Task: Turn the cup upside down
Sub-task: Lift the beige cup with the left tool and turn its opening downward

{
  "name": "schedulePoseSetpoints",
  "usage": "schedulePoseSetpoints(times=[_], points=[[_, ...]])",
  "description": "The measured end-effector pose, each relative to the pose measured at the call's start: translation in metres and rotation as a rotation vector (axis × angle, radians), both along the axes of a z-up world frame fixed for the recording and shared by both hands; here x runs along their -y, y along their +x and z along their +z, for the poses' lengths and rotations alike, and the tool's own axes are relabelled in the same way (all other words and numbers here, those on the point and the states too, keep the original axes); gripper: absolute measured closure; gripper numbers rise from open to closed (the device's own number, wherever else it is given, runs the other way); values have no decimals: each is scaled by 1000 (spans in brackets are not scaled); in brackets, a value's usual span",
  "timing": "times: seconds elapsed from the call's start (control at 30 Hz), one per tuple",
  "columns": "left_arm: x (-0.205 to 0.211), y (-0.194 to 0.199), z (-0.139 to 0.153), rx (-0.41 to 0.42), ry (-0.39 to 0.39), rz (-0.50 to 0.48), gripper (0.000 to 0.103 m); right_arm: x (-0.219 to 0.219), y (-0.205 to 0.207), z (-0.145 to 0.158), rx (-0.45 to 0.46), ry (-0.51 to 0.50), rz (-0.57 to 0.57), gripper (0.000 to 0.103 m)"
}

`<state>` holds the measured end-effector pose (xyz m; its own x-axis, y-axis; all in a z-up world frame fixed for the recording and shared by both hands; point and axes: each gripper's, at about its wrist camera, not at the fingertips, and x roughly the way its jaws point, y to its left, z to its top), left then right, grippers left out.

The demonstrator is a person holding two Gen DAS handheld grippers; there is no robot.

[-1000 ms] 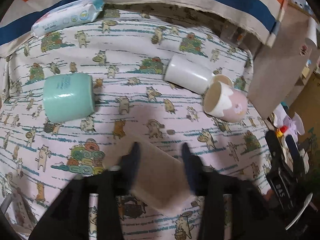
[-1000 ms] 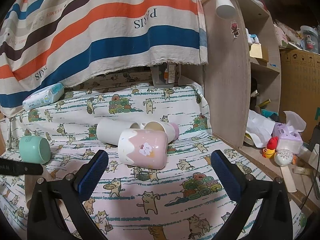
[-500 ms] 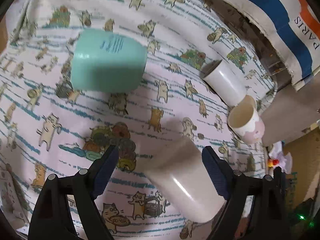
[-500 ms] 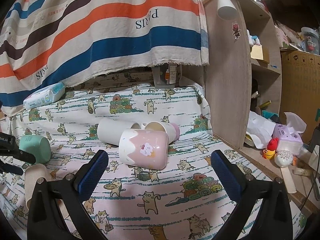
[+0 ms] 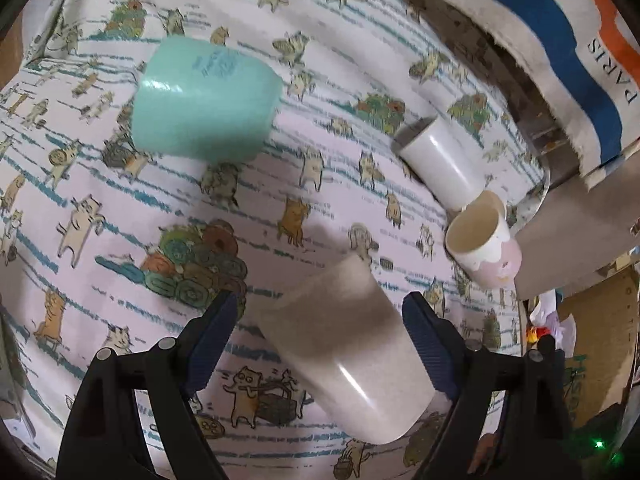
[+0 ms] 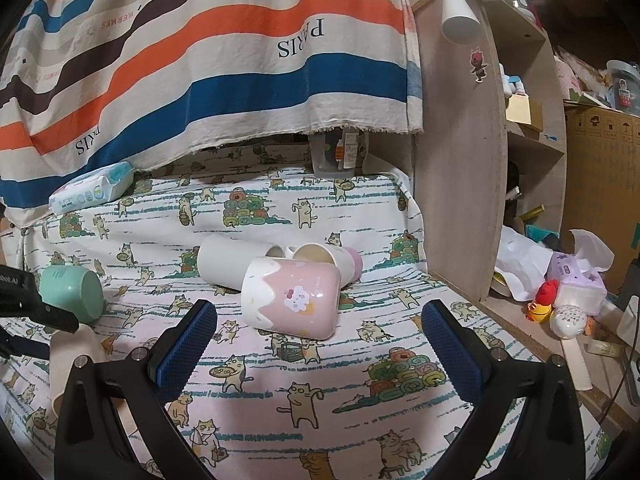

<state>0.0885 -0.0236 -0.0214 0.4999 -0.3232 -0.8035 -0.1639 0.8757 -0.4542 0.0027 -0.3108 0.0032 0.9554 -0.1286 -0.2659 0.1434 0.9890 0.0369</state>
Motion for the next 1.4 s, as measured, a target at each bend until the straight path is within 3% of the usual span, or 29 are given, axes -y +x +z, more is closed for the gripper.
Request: schedulePoseSetpoints(times=[0.33,0.47,0.53,0.83,1.03,1.13,1.3,1.4], points=[[30,14,1,-22,12,-46,23,0,2,0,0,0,0,0],[46,30,0,-24,72,-63,26,0,1,0,0,1,0,0],[54,42,-4,-39,112,-77,35,1,1,0,0,1,0,0],[79,69,-9,-89,242,-134,34,0,1,-1,-3,2,8,0],[92,82,-27,-132,317,-166,36,0,1,-1,-1,2,8,0],[91,73,-17,-60,297,-186,36,-1,1,-1,-1,3,13,0],[93,45,25,140,384,-190,37,-1,2,-1,-2,7,16,0],[93,34,38,173,372,-220,37,0,1,-1,0,6,12,0]])
